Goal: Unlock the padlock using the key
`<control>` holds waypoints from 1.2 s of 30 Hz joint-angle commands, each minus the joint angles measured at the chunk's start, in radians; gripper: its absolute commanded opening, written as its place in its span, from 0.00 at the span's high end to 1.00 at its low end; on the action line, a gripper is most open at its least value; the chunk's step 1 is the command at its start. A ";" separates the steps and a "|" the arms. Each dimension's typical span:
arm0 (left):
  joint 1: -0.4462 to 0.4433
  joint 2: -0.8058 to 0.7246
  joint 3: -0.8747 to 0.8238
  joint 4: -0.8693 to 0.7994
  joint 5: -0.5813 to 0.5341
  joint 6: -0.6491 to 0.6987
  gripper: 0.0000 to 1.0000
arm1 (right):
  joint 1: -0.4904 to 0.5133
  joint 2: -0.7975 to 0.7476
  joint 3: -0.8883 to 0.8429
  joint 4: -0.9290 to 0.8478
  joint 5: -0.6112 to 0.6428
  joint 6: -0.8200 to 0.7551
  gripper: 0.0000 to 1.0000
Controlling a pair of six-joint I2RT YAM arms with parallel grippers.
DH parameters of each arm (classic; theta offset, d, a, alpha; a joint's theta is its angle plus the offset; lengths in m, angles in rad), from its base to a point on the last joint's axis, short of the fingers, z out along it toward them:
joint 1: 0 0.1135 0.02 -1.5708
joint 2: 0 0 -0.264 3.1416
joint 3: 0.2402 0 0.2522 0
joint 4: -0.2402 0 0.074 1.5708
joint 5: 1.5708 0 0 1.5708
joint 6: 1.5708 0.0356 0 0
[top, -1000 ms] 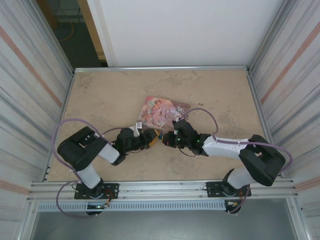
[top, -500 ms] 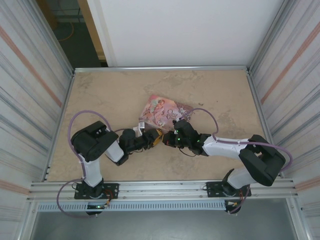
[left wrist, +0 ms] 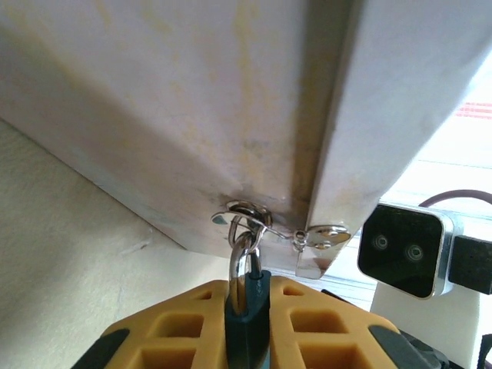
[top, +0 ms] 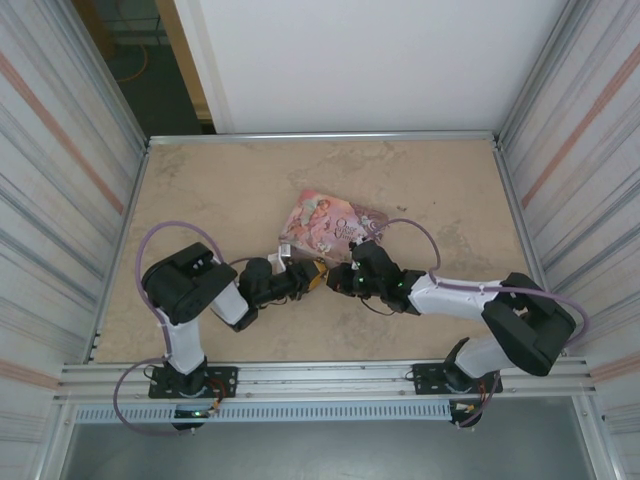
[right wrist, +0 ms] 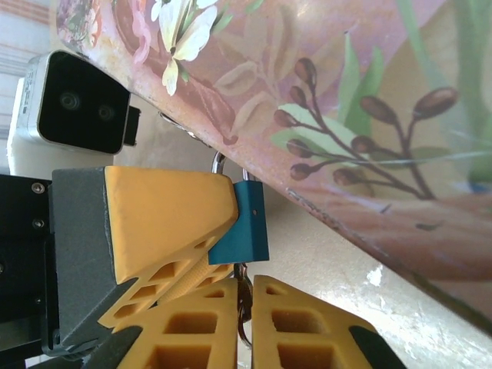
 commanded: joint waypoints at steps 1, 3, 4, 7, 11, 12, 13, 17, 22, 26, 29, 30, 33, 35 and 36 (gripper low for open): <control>-0.010 -0.045 0.008 -0.056 -0.023 0.005 1.00 | -0.010 -0.076 -0.015 0.002 0.013 -0.019 0.84; -0.010 -0.081 0.011 -0.110 -0.025 0.013 1.00 | -0.012 -0.111 -0.016 -0.036 0.028 -0.048 0.80; -0.011 -0.100 0.013 -0.138 -0.024 0.016 1.00 | -0.012 -0.128 -0.014 -0.059 0.038 -0.066 0.78; -0.011 -0.168 0.019 -0.238 -0.032 0.031 1.00 | -0.012 -0.190 -0.005 -0.136 0.072 -0.133 0.72; -0.018 -0.266 0.035 -0.391 -0.048 0.054 1.00 | -0.013 -0.267 0.005 -0.198 0.110 -0.240 0.67; -0.020 -0.293 0.042 -0.441 -0.054 0.057 1.00 | -0.013 -0.282 0.009 -0.206 0.118 -0.271 0.66; -0.022 -0.315 0.049 -0.488 -0.059 0.058 1.00 | -0.013 -0.300 0.009 -0.211 0.124 -0.300 0.65; -0.029 -0.405 0.092 -0.707 -0.073 0.058 1.00 | -0.012 -0.368 0.015 -0.219 0.136 -0.437 0.61; -0.035 -0.512 0.139 -0.962 -0.110 0.058 1.00 | 0.004 -0.456 0.032 -0.239 0.147 -0.642 0.49; -0.035 -0.599 0.177 -1.163 -0.157 0.053 1.00 | 0.051 -0.516 0.034 -0.258 0.206 -0.781 0.38; -0.037 -0.641 0.216 -1.289 -0.171 0.048 1.00 | 0.098 -0.546 0.026 -0.253 0.233 -0.885 0.32; -0.037 -0.648 0.225 -1.317 -0.171 0.042 1.00 | 0.114 -0.550 0.027 -0.255 0.244 -0.915 0.30; -0.038 -0.665 0.255 -1.394 -0.170 0.018 1.00 | 0.175 -0.546 0.028 -0.268 0.292 -1.047 0.28; -0.038 -0.672 0.276 -1.444 -0.169 0.005 1.00 | 0.227 -0.535 0.022 -0.265 0.349 -1.150 0.29; -0.038 -0.676 0.287 -1.468 -0.172 -0.001 1.00 | 0.258 -0.530 0.008 -0.249 0.370 -1.219 0.31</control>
